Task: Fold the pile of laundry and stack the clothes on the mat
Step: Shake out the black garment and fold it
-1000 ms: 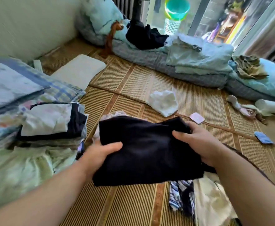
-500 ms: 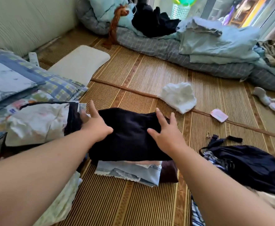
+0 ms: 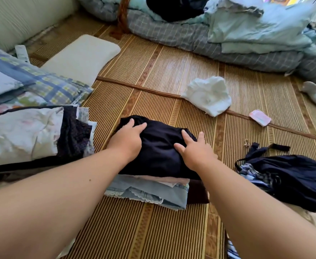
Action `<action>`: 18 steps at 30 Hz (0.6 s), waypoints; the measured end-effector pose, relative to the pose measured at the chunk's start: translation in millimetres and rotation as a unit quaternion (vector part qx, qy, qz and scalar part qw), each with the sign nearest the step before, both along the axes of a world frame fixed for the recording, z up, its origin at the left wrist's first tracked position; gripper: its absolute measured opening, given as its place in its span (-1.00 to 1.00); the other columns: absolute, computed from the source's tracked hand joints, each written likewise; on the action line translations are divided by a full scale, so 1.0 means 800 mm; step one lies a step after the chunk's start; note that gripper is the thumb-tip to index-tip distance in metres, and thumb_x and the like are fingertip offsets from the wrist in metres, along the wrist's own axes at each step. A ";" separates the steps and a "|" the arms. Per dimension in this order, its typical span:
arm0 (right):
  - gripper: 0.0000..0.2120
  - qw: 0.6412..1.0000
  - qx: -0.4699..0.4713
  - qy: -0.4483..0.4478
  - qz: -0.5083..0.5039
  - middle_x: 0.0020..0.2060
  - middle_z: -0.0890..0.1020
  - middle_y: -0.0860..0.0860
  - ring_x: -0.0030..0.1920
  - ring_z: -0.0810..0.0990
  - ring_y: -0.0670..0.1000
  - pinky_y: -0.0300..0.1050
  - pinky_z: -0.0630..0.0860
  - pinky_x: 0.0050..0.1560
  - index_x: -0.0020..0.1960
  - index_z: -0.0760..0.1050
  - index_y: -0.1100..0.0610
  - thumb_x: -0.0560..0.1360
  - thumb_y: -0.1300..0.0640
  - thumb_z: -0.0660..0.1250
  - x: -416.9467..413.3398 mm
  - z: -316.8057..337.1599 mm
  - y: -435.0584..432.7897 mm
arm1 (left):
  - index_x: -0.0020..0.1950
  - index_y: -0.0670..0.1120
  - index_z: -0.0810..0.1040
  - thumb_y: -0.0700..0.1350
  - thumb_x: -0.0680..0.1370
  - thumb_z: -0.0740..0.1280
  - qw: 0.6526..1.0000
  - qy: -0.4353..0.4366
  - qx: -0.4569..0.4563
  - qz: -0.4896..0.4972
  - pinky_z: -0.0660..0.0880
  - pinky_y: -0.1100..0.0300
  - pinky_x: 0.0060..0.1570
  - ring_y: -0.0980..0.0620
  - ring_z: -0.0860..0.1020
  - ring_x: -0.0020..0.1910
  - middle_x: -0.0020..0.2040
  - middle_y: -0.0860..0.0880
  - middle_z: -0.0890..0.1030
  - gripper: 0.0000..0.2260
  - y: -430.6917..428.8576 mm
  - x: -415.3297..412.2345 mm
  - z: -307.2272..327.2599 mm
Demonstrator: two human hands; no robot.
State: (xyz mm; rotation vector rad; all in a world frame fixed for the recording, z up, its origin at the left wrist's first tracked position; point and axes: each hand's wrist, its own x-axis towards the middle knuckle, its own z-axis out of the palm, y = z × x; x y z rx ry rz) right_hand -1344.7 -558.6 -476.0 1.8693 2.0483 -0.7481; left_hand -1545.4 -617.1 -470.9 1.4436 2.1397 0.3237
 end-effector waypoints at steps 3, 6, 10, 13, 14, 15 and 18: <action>-0.43 0.998 0.048 0.035 0.010 0.58 -0.17 0.03 0.54 -0.04 0.24 0.38 0.04 0.40 0.52 -0.14 -0.31 0.58 -0.32 -0.02 0.000 0.007 -0.008 | 0.55 0.10 0.22 -0.23 0.58 0.07 0.999 -0.028 0.004 0.017 0.15 0.02 0.45 -0.17 0.16 0.53 0.60 -0.11 0.05 -0.47 -0.002 -0.006 0.014; -0.41 0.991 0.107 0.079 0.023 0.58 -0.13 0.02 0.56 -0.09 0.19 0.38 -0.03 0.42 0.52 -0.11 -0.31 0.55 -0.37 -0.03 -0.001 0.022 -0.016 | 0.56 0.14 0.17 -0.07 0.61 0.14 0.998 -0.039 0.035 0.028 0.12 -0.05 0.48 -0.16 0.06 0.55 0.60 -0.12 -0.01 -0.50 -0.020 -0.008 0.033; -0.36 0.984 0.129 0.118 0.020 0.58 -0.13 0.00 0.56 -0.10 0.15 0.36 -0.08 0.43 0.51 -0.09 -0.34 0.49 -0.44 -0.03 -0.001 0.051 -0.027 | 0.55 0.27 0.04 0.11 0.59 0.19 0.999 0.027 0.038 -0.025 -0.05 -0.21 0.49 -0.07 -0.20 0.57 0.60 0.01 -0.18 -0.43 -0.049 0.004 0.053; -0.34 0.981 0.143 0.125 0.023 0.58 -0.12 0.01 0.56 -0.10 0.13 0.34 -0.09 0.44 0.52 -0.12 -0.33 0.49 -0.44 0.01 0.004 0.070 -0.037 | 0.55 0.27 0.01 0.13 0.58 0.20 0.996 0.056 0.040 -0.055 -0.12 -0.21 0.47 -0.05 -0.23 0.56 0.60 0.01 -0.19 -0.41 -0.056 0.020 0.071; -0.33 0.980 0.152 0.128 0.026 0.58 -0.11 0.00 0.56 -0.10 0.13 0.33 -0.09 0.45 0.52 -0.12 -0.32 0.49 -0.43 0.02 0.008 0.076 -0.042 | 0.55 0.27 0.01 0.12 0.58 0.21 0.995 0.063 0.044 -0.068 -0.13 -0.21 0.47 -0.04 -0.24 0.56 0.60 0.00 -0.19 -0.40 -0.058 0.028 0.077; -0.33 0.978 0.160 0.131 0.026 0.58 -0.10 0.00 0.56 -0.09 0.12 0.32 -0.09 0.45 0.52 -0.12 -0.32 0.49 -0.43 0.03 0.017 0.081 -0.050 | 0.55 0.26 0.01 0.11 0.57 0.22 0.993 0.071 0.050 -0.084 -0.13 -0.22 0.46 -0.04 -0.24 0.56 0.60 -0.01 -0.18 -0.40 -0.060 0.040 0.083; -0.32 0.973 0.182 0.139 0.025 0.58 -0.04 0.01 0.56 -0.04 0.10 0.31 -0.05 0.45 0.53 -0.10 -0.28 0.51 -0.38 0.09 0.052 0.091 -0.075 | 0.55 0.25 0.03 0.09 0.56 0.24 0.984 0.092 0.068 -0.139 -0.15 -0.23 0.46 -0.03 -0.25 0.56 0.60 -0.02 -0.16 -0.39 -0.069 0.085 0.094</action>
